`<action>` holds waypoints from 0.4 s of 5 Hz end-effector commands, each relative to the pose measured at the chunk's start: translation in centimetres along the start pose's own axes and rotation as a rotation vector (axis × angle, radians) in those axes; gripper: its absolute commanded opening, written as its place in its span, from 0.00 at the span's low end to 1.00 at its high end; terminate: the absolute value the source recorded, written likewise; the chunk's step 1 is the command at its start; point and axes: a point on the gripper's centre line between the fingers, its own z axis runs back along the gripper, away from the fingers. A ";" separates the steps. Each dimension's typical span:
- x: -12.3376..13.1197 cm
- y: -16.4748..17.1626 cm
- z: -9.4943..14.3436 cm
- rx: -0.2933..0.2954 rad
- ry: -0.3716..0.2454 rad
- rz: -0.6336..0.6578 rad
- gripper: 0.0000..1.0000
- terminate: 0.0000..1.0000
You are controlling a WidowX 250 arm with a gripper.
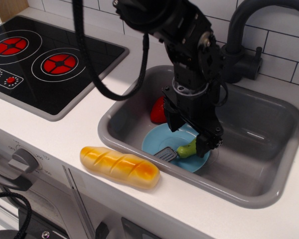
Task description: Take spatula off plate sink
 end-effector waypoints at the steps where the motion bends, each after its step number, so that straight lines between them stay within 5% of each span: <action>1: 0.3 -0.1 -0.7 0.000 -0.014 -0.002 1.00 0.00; 2: 0.0 0.0 -1.0 0.003 -0.003 -0.005 1.00 0.00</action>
